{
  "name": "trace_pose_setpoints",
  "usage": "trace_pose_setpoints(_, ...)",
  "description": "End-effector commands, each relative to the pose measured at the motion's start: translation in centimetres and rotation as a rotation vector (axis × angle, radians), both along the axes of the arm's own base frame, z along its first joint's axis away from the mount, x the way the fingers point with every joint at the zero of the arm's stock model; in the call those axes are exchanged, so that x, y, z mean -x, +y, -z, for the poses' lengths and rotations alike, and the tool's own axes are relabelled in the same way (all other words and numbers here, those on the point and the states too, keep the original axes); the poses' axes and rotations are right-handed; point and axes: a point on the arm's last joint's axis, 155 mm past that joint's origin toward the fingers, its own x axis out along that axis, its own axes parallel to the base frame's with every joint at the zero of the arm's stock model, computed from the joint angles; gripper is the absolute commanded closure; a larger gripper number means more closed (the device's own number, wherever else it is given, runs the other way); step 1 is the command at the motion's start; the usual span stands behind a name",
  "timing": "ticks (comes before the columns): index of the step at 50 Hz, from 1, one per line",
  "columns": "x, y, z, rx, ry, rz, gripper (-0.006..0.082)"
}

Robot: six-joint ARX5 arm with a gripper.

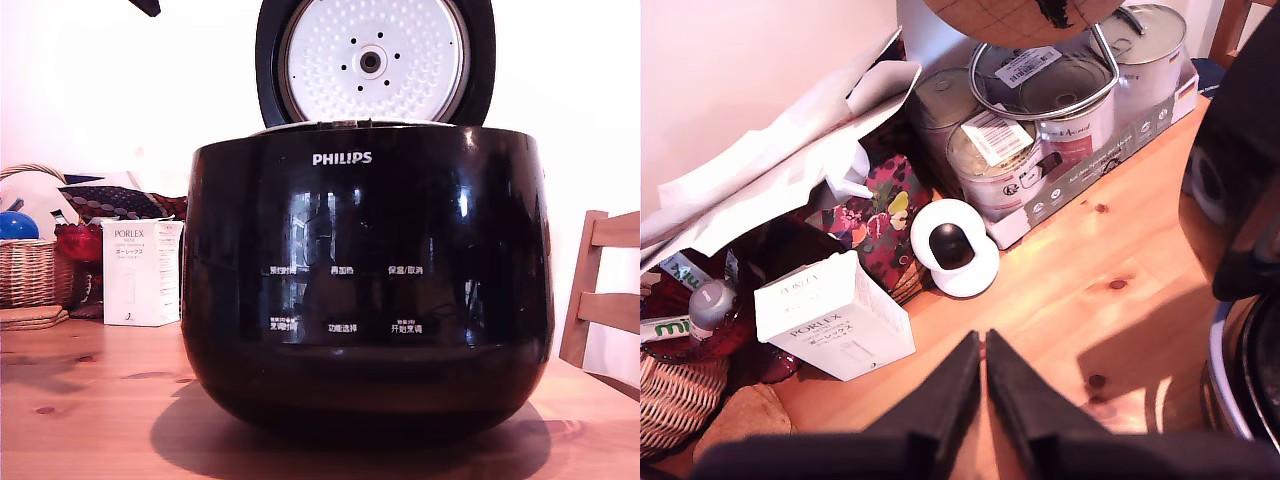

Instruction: Close the rice cooker by pressing the lid down with medium force

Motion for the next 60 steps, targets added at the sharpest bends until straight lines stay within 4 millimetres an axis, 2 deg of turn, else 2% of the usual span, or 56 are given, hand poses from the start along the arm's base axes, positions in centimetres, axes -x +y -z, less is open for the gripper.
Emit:
trace_pose_setpoints(1,-0.6,0.1,-0.2,0.008,-0.014,-0.009,0.0787)
trace_pose_setpoints(14,-1.5,-0.2,-1.6,0.032,-0.077,-0.009,0.0787)
trace_pose_setpoints(20,-2.3,-0.9,-3.6,0.071,-0.157,0.007,0.0787)
trace_pose_setpoints(31,-2.7,-3.8,-7.9,0.204,-0.299,0.12,0.0787)
trace_pose_setpoints(36,-3.0,-4.9,-9.2,0.242,-0.349,0.169,0.0787)
trace_pose_setpoints(42,-3.4,-6.4,-9.5,0.304,-0.353,0.208,0.0787)
trace_pose_setpoints(51,-4.5,-8.5,-8.9,0.327,-0.326,0.25,0.0787)
trace_pose_setpoints(60,-5.2,-10.9,-9.9,0.369,-0.313,0.309,0.0787)
